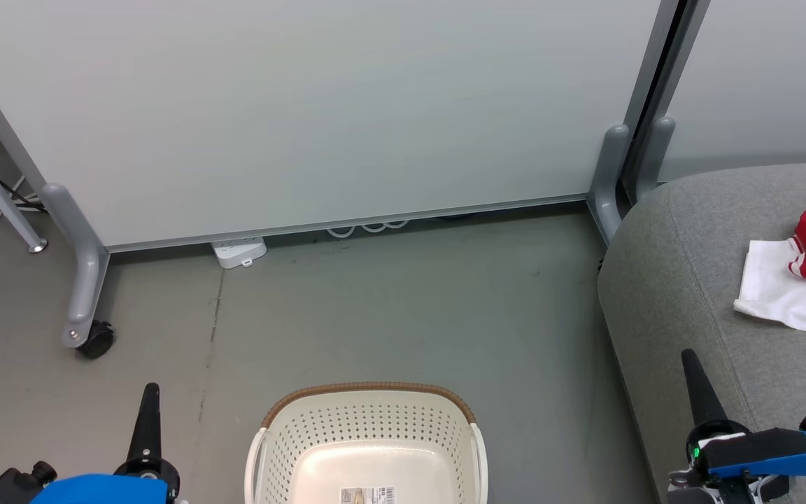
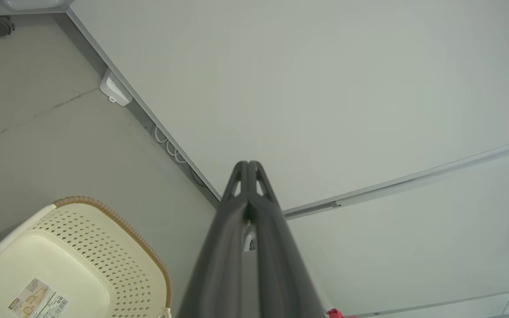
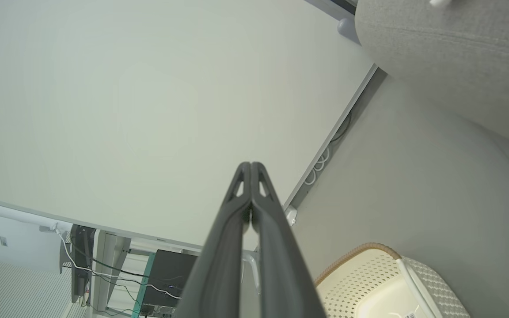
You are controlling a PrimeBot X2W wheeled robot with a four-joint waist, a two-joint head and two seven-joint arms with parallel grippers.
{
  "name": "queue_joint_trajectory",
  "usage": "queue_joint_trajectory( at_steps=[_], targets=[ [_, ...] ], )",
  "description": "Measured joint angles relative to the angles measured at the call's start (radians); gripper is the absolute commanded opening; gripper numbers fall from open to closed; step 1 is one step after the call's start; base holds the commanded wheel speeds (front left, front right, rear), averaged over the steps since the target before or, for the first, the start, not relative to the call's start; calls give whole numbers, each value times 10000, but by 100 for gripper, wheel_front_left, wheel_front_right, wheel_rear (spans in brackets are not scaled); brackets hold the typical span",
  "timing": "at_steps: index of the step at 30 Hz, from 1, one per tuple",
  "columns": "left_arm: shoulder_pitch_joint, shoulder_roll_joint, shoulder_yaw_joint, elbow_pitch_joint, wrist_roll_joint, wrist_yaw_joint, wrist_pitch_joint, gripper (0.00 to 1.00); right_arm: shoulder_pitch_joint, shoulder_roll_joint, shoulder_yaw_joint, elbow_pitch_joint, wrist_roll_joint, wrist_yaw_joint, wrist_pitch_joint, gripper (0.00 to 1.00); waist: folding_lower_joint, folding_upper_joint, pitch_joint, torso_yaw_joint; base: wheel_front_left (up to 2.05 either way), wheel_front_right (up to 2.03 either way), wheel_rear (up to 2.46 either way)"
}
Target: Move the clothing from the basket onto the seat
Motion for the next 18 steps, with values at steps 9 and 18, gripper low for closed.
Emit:
queue_joint_trajectory(
  at_steps=[9,18],
  targets=[
    [-72,2,128,-59,-802,0,224,0,-81,2,-46,50,913,0,128,0,0,0,-27,-36,0,0,0],
    [-129,2,219,-119,-1557,0,439,0,-155,2,-84,86,1755,0,232,0,0,0,-54,-72,0,0,0]
  ],
)
